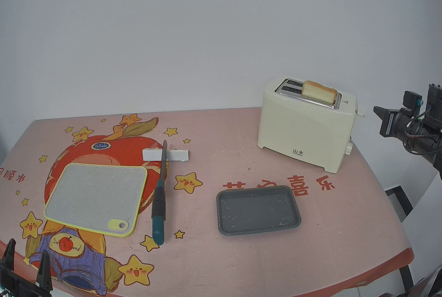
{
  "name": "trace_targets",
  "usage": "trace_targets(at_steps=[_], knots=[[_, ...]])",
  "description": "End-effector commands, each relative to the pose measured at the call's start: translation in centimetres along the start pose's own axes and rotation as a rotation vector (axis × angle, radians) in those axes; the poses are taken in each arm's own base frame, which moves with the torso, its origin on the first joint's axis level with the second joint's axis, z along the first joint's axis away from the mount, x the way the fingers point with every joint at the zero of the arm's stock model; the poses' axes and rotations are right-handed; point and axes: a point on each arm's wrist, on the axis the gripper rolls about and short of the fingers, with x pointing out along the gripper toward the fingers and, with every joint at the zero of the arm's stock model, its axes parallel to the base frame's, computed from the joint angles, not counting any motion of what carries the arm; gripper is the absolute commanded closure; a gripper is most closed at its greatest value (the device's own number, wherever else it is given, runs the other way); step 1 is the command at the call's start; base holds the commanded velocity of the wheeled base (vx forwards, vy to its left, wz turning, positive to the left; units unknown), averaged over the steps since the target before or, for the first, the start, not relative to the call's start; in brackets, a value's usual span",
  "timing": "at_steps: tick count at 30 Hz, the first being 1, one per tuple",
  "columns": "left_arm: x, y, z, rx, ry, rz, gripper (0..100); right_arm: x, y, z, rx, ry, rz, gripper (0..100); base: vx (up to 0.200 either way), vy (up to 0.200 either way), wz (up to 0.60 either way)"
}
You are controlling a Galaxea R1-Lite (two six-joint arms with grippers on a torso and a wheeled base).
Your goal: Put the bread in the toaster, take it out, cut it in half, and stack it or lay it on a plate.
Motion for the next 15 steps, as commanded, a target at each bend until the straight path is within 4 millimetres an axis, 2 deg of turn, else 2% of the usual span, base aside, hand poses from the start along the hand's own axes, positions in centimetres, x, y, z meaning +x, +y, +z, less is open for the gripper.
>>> trace_targets(at_steps=[1,3,5,9,15], knots=[[0.1,0.0,-0.5,0.000,0.012,0.000,0,-0.2,-2.3,0.0,0.012,0.000,-0.062,100,0.000,0.000,0.00],[0.1,0.0,-0.5,0.000,0.012,0.000,0,-0.2,-2.5,-0.1,0.014,0.006,-0.059,100,0.000,0.000,0.00],[0.1,0.0,-0.5,0.000,0.010,0.000,0,0.3,-2.3,-1.8,0.016,0.071,-0.006,100,0.000,0.000,0.00],[0.1,0.0,-0.5,0.000,0.012,0.000,0,0.4,-2.0,-3.5,-0.006,0.138,0.068,100,0.000,0.000,0.00],[0.1,0.0,-0.5,0.000,0.010,0.000,0,1.6,-2.1,-5.7,-0.009,0.224,0.081,100,0.000,0.000,0.00]])
